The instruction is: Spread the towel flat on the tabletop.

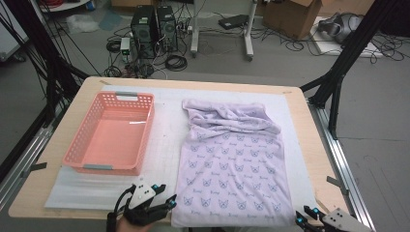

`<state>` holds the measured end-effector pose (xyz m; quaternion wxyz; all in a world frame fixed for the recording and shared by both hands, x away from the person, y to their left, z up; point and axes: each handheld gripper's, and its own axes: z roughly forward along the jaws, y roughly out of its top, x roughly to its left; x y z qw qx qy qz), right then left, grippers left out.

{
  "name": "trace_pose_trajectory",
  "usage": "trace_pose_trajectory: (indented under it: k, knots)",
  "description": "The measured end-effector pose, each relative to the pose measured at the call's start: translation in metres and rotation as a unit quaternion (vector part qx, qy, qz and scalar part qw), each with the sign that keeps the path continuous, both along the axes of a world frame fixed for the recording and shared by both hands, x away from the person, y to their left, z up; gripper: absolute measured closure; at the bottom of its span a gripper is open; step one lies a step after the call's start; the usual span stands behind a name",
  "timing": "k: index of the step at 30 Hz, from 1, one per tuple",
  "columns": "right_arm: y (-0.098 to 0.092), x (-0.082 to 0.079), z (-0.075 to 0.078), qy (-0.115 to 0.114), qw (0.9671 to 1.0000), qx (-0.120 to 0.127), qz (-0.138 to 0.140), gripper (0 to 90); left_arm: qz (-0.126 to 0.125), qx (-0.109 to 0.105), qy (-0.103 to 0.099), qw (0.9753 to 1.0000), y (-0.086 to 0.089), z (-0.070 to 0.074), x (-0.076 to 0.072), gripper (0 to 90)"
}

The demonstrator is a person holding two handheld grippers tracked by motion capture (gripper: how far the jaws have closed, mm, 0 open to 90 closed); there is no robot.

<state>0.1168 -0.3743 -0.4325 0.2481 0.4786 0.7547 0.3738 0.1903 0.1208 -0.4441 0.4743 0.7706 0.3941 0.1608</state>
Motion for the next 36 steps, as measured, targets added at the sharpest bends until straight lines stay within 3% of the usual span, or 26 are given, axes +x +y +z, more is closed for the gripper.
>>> trace_pose_trajectory:
  k: [3,6,9,13,17,20,22,24,27,30,32,36]
  knots:
    - [-0.001,0.016,0.0,-0.006,0.9998,0.009,-0.016,54.2,-0.003,0.013,-0.011,0.9999,-0.008,0.002,0.017,42.7]
    - [0.002,0.034,0.0,-0.014,0.9997,0.011,-0.019,47.6,-0.01,0.0,-0.012,0.9999,-0.012,0.005,0.032,42.5]
    - [0.007,0.045,0.002,-0.025,0.9995,0.015,-0.011,43.5,-0.016,-0.017,-0.011,0.9997,-0.013,0.005,0.045,36.3]
    - [0.008,0.059,0.003,-0.041,0.9985,0.033,0.016,30.2,-0.027,-0.045,0.005,0.9986,-0.015,0.003,0.063,32.1]
    - [0.003,0.07,0.002,-0.049,0.9976,0.042,0.024,24.5,-0.028,-0.038,0.012,0.9988,-0.019,0.003,0.078,32.9]
    - [0.002,0.081,0.0,-0.044,0.9977,0.046,0.022,21.1,-0.023,-0.037,0.02,0.9988,-0.019,0.002,0.088,33.2]
    - [0.004,0.088,-0.001,-0.035,0.9978,0.043,0.036,21.1,-0.026,-0.03,0.025,0.9989,-0.02,0.001,0.093,33.4]
    - [0.006,0.093,-0.003,-0.032,0.9978,0.032,0.048,21.1,-0.037,-0.015,0.018,0.999,-0.023,0.001,0.097,32.8]
    - [0.009,0.102,-0.004,-0.017,0.9978,0.028,0.057,20.5,-0.035,-0.016,0.017,0.9991,-0.027,0.004,0.103,28.1]
    - [0.011,0.112,-0.008,-0.009,0.9984,0.015,0.053,19.0,-0.015,-0.015,0.006,0.9998,-0.029,0.005,0.109,23.5]
    - [0.01,0.12,-0.009,-0.009,0.9987,0.003,0.05,18.9,-0.017,-0.015,0.013,0.9997,-0.03,0.005,0.113,23.1]
    - [0.006,0.132,-0.01,0.001,0.999,0.006,0.043,18.9,-0.023,-0.004,0.026,0.9994,-0.033,0.002,0.121,19.4]
